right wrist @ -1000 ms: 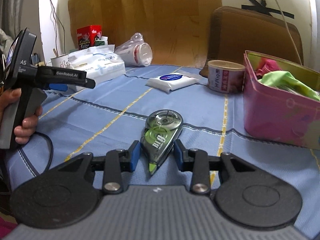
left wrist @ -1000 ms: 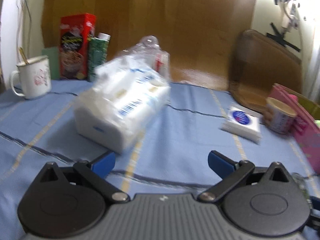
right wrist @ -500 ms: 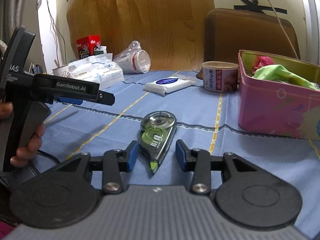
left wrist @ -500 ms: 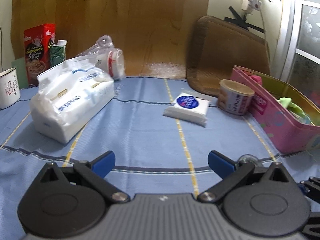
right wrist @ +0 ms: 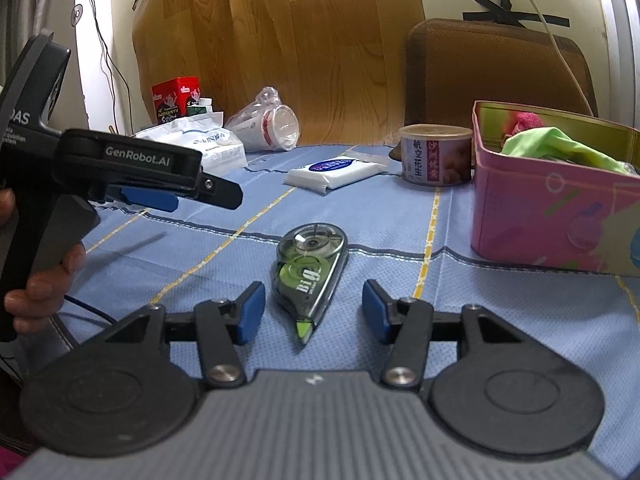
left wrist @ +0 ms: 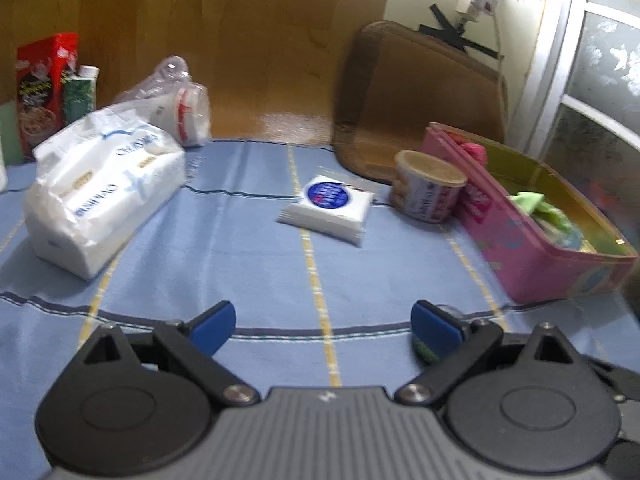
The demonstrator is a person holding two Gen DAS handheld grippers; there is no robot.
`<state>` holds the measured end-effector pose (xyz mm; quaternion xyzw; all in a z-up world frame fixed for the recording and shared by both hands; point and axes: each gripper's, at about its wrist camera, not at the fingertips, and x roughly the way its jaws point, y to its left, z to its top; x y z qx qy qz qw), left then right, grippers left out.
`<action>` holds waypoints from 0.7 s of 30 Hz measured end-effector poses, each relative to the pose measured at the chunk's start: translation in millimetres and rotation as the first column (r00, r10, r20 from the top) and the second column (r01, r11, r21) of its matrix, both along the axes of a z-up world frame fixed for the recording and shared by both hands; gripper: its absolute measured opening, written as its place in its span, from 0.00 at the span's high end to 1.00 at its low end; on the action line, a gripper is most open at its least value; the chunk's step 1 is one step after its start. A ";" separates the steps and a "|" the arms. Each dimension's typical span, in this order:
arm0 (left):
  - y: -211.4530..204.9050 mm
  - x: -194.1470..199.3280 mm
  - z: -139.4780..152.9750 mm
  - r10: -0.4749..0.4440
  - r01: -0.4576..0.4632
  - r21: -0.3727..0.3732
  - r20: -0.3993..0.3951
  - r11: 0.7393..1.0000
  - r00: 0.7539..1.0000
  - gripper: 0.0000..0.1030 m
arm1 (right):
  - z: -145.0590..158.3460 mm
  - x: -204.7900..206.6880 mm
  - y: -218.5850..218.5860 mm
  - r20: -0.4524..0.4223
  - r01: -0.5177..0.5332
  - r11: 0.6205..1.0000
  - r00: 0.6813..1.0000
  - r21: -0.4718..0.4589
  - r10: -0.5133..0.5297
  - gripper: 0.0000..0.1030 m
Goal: Organize soft objects
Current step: 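Close the right gripper on the correction-tape roller and lift it, then lower the roller into the pink tin and open the right gripper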
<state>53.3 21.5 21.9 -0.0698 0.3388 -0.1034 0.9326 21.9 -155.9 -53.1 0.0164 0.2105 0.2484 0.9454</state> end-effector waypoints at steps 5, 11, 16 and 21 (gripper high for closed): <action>-13.0 5.6 2.0 -0.116 0.111 -0.088 -0.052 0.990 0.992 0.12 | 0.6 0.3 0.8 -0.003 0.009 1.000 1.000 -0.005 -0.009 0.45; -43.0 13.6 -12.3 -0.212 0.198 -0.109 -0.135 0.974 0.968 0.27 | 0.0 -0.3 1.9 0.000 -0.002 1.000 1.000 -0.021 0.002 0.55; -58.5 8.0 -16.6 -0.223 0.215 -0.075 -0.118 0.974 0.968 0.46 | -2.0 -4.9 5.1 0.023 -0.031 0.998 0.999 -0.047 0.032 0.67; -58.5 10.5 2.1 -0.222 0.212 -0.120 -0.079 0.970 0.972 0.51 | 6.0 -11.0 -2.6 0.082 -0.002 1.000 0.997 -0.013 0.003 0.67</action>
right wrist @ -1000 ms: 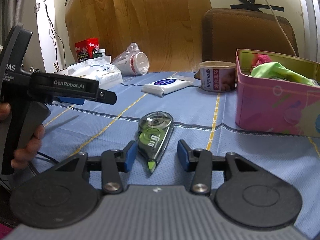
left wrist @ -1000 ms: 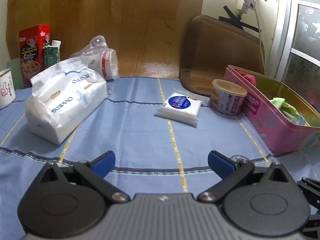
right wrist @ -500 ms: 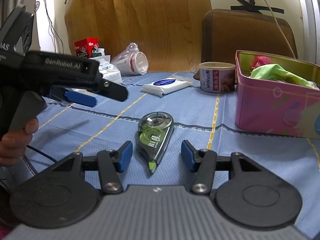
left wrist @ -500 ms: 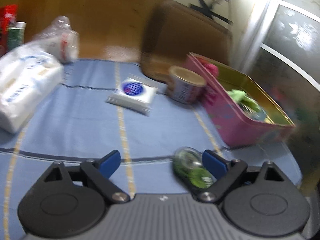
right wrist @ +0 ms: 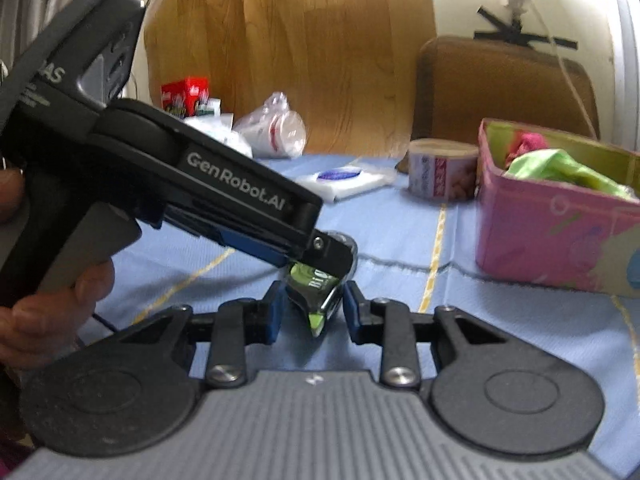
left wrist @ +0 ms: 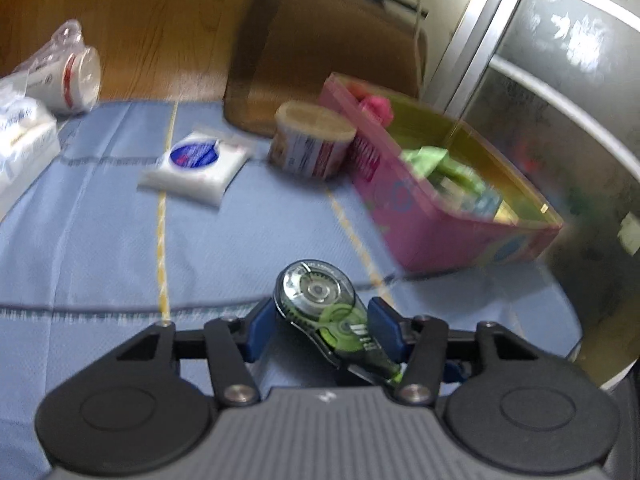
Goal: Organize soft objects
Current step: 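Lower the roller into the pink tin and open the right gripper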
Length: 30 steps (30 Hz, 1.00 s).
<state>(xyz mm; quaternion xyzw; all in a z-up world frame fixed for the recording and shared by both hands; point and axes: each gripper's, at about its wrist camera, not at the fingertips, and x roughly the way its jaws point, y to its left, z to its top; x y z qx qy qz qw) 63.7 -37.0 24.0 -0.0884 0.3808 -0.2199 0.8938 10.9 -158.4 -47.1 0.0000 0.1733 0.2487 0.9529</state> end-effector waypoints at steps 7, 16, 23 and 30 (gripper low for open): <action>-36.0 9.3 48.7 -0.075 0.074 0.016 0.149 0.997 0.986 0.51 | 21.6 2.8 -19.0 0.099 0.073 0.997 0.992 0.024 -0.075 0.68; -112.9 51.1 73.2 -0.206 0.198 0.063 0.211 0.978 0.956 0.50 | 45.3 22.0 -72.1 0.182 0.236 0.969 0.952 0.069 -0.245 0.68; -172.3 88.2 58.7 -0.249 0.233 0.103 0.189 0.967 0.950 0.47 | 40.7 60.6 -113.2 0.140 0.338 0.938 0.928 0.083 -0.346 0.68; -178.7 116.3 43.5 -0.152 0.137 0.113 0.135 0.984 0.979 0.42 | 31.8 100.9 -140.8 0.074 0.448 0.887 0.887 0.107 -0.457 0.65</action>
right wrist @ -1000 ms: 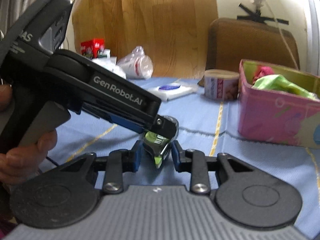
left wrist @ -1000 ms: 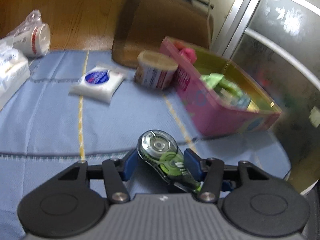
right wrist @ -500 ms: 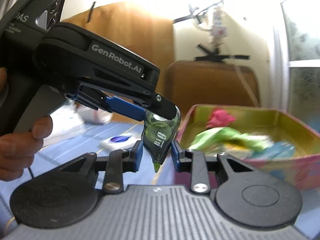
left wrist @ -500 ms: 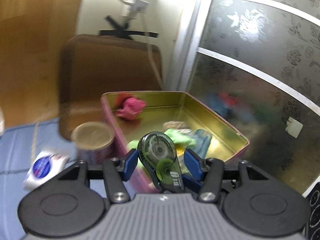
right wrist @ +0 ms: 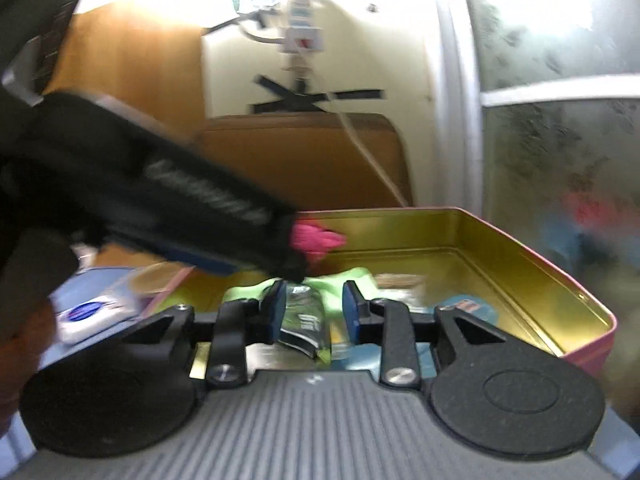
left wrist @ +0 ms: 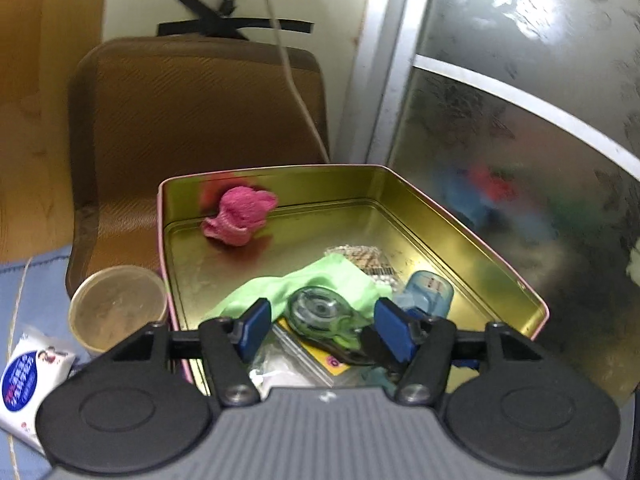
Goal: Organize soft objects
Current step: 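Lower the roller into the pink tin and open the right gripper, then withdraw the right gripper and move it to the white wet-wipe packet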
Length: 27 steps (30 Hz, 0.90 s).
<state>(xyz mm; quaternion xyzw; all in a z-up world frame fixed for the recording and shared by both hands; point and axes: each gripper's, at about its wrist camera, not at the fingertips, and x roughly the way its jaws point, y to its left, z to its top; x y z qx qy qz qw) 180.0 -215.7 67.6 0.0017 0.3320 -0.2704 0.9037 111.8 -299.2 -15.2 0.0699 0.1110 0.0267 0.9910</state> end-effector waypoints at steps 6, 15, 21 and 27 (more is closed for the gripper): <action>9.5 -7.4 -1.4 0.044 -0.045 0.037 0.026 0.998 0.999 0.35 | -8.2 -21.9 -12.7 0.020 0.002 0.997 1.000 0.082 -0.003 0.65; 22.5 -59.9 5.5 0.055 -0.076 0.148 0.142 0.986 0.988 0.25 | -1.2 -60.1 -21.0 0.056 0.015 0.981 0.998 0.193 -0.027 0.63; 38.3 -90.8 4.5 0.052 -0.085 0.183 0.175 0.979 0.983 0.23 | -6.6 -77.8 -14.1 0.030 0.013 0.970 0.999 0.244 -0.021 0.62; 57.9 -113.2 -0.2 0.065 -0.102 0.190 0.194 0.977 0.979 0.20 | -8.1 -85.2 -5.8 -0.012 -0.007 0.962 1.000 0.273 0.010 0.61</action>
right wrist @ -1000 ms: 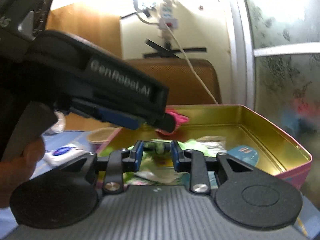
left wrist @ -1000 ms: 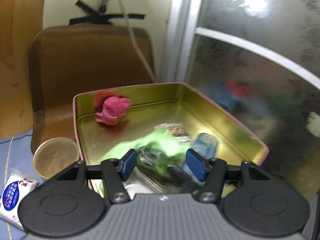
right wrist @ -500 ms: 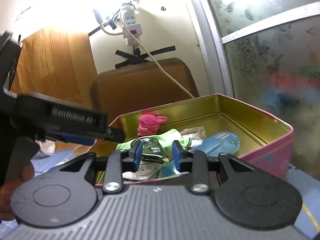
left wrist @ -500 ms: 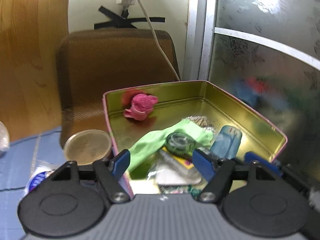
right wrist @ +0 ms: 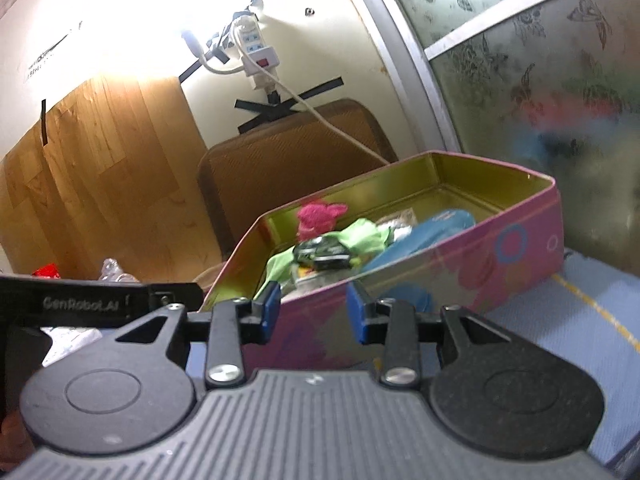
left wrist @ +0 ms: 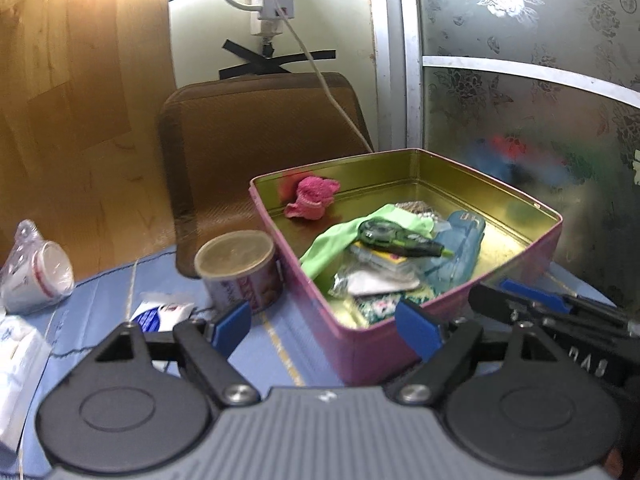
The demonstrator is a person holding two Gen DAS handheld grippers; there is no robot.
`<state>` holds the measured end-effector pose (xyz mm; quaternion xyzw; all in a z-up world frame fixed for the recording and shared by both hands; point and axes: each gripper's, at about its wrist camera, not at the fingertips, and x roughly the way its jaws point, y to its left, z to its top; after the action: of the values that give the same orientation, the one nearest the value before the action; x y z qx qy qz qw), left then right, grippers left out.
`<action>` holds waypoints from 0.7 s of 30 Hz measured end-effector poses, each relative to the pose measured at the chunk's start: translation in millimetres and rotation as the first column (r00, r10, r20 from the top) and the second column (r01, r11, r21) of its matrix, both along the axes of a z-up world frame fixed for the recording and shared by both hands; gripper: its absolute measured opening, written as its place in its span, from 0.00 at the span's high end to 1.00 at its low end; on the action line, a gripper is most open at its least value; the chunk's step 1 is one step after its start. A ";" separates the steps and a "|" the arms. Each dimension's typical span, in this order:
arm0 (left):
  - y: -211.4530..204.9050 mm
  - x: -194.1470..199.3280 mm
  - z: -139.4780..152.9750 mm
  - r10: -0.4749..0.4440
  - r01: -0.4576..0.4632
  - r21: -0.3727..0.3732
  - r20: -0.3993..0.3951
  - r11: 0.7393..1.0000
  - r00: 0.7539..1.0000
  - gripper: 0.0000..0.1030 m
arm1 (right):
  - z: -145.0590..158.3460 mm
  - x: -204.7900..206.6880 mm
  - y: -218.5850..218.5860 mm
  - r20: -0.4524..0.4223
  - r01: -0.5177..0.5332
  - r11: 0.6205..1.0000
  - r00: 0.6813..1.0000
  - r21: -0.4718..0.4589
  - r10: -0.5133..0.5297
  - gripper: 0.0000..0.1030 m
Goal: Organize soft objects
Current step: 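Withdraw the right gripper and move it to the white wet-wipe packet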
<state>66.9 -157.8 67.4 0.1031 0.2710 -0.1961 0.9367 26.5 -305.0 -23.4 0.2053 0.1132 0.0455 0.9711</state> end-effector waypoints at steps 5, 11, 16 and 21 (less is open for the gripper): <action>19.2 -8.7 -6.6 0.028 -0.028 0.001 -0.008 1.000 1.000 0.19 | 6.0 -4.7 9.4 0.003 -0.021 1.000 1.000 0.009 0.021 0.59; 41.5 -13.6 -13.8 0.069 -0.069 -0.002 -0.015 0.998 0.998 0.11 | 11.9 -11.0 22.9 0.018 -0.044 0.999 0.999 0.010 0.044 0.53; 57.1 -14.3 -22.2 0.092 -0.092 0.002 -0.028 0.996 0.995 0.11 | 14.9 -11.7 35.2 0.019 -0.055 0.998 0.998 -0.009 0.055 0.53; 75.2 -11.5 -28.1 0.124 -0.125 -0.009 -0.048 0.992 0.991 0.10 | 15.3 -8.0 48.2 0.005 -0.076 0.997 0.997 -0.033 0.076 0.53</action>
<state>55.3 -82.6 39.3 0.0758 0.2977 -0.1412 0.9411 18.5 -256.8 -8.1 0.1847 0.1186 0.0810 0.9722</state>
